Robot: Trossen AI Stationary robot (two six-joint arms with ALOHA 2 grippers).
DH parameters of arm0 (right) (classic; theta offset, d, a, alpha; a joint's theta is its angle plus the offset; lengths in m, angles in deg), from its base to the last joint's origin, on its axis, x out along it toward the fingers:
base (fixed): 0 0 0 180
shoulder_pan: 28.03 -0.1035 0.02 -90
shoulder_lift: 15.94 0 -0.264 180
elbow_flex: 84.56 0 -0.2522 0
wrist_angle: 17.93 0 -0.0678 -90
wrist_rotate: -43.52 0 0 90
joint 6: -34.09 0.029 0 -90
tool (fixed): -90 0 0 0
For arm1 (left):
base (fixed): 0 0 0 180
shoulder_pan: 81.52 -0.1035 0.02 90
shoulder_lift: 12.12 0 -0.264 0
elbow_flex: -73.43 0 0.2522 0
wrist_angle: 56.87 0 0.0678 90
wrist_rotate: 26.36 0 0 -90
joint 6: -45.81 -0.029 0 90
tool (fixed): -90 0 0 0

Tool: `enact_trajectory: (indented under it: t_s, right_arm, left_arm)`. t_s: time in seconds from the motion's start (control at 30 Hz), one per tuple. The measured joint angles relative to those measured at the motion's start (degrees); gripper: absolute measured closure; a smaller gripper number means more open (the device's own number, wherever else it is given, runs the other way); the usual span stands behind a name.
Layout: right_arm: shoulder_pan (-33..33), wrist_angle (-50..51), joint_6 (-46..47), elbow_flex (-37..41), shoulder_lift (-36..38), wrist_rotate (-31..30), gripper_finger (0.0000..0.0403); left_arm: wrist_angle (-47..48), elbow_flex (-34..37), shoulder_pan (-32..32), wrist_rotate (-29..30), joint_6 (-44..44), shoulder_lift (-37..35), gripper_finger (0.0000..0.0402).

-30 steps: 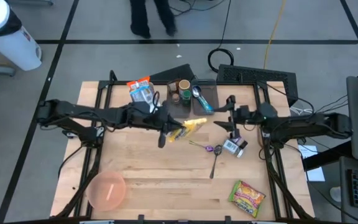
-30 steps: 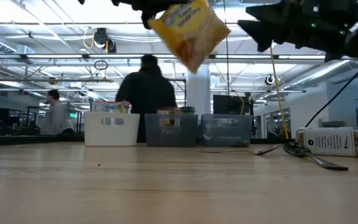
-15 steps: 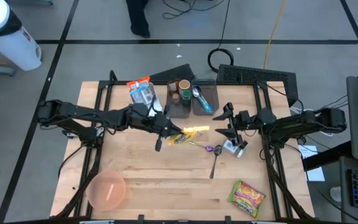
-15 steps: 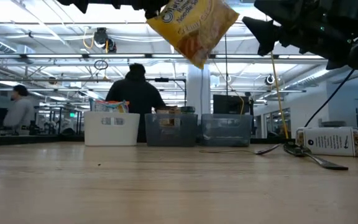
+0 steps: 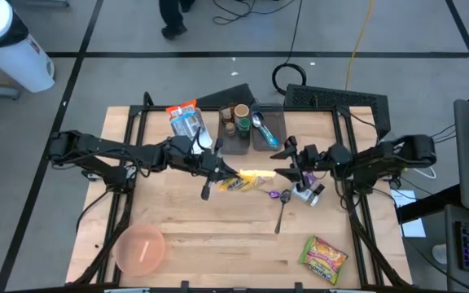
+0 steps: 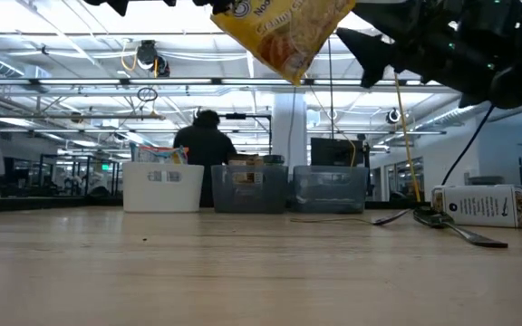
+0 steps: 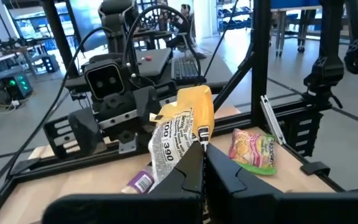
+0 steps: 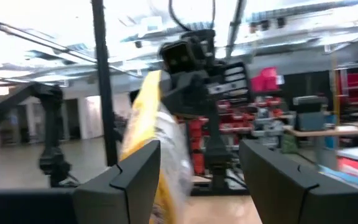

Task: Pick & Place Food Item
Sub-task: Put the yellow noodle pack into the white bin

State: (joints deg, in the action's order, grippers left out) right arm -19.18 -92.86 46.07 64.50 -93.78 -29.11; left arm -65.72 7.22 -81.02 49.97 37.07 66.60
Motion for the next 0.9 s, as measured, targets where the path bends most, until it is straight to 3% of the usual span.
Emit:
enact_trajectory:
  t_s: [0.27,0.67,0.9]
  right_arm:
    - [0.0,-0.9,1.0,-3.7,-3.2,5.3,0.0193]
    - [-0.3,-0.1,3.2,-3.7,-1.5,5.2,0.0193]
    - [-2.2,0.8,2.1,-3.7,-1.6,4.9,0.0193]
  left_arm:
    - [1.7,0.0,-0.1,0.2,-0.4,0.0,0.0401]
    - [2.8,0.0,-0.1,0.2,-1.7,0.0,0.0401]
    - [2.5,0.0,-0.1,3.1,-2.8,0.0,0.0401]
